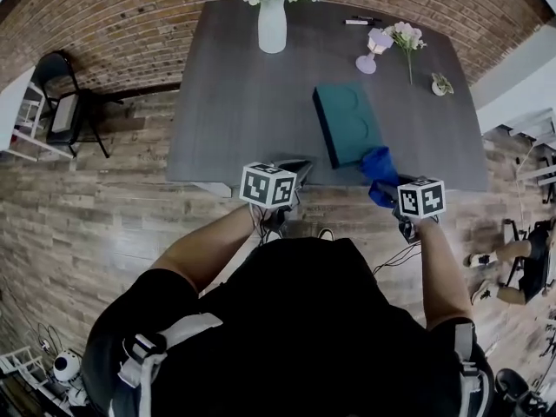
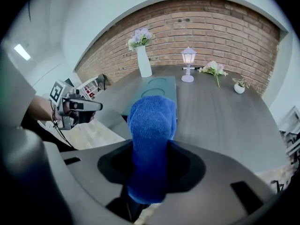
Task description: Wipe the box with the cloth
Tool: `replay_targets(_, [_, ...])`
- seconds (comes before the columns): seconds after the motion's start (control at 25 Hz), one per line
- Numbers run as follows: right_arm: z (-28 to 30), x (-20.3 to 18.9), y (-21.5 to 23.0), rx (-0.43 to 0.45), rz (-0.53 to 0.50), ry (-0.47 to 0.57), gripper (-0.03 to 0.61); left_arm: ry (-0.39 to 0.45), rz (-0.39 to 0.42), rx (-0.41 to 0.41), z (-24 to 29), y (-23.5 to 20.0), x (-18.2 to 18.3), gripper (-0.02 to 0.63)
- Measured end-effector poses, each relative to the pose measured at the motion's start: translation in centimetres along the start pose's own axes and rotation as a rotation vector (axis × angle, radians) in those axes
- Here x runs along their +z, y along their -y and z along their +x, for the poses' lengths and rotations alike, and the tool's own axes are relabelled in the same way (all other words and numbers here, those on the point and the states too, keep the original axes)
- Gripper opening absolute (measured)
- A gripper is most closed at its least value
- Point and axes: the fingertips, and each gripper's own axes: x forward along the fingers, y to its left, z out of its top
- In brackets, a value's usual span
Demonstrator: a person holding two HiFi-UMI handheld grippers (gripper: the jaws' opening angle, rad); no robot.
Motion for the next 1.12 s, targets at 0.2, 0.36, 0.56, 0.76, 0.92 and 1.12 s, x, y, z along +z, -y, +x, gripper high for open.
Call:
replay_targets(0.2, [-0.4, 2.9, 1.1, -0.019, -0.044, 0.072, 0.155, 0.038, -0.028, 0.059, 0.4, -0.2, 0.6, 0.01])
replay_targets(0.36, [-0.9, 3.1, 2.4, 0.007, -0.062, 0.087, 0.155, 0.047, -0.017, 0.062, 2.6, 2.5, 0.7, 0.011])
replay_targets(0.56, [-1.6, 1.0, 5.4, 0.03, -0.084, 0.06, 0.155, 0.045, 0.029, 0.07, 5.4, 6.4, 0.2, 0.011])
replay_targets(0.76, [-2.4, -0.5, 7.4, 0.065, -0.105, 0.06, 0.155, 0.045, 0.051, 0.12, 6.6, 8.5, -0.5, 0.011])
replay_targets(0.92, [-2.8, -1.7, 8.4, 0.086, -0.133, 0.05, 0.155, 0.042, 0.05, 0.145, 7.6, 10.2, -1.6, 0.011])
replay_targets(1.12, [-3.1, -2.8, 9.0, 0.127, -0.156, 0.045, 0.155, 0.035, 0.037, 0.164, 8.6, 12.1, -3.1, 0.011])
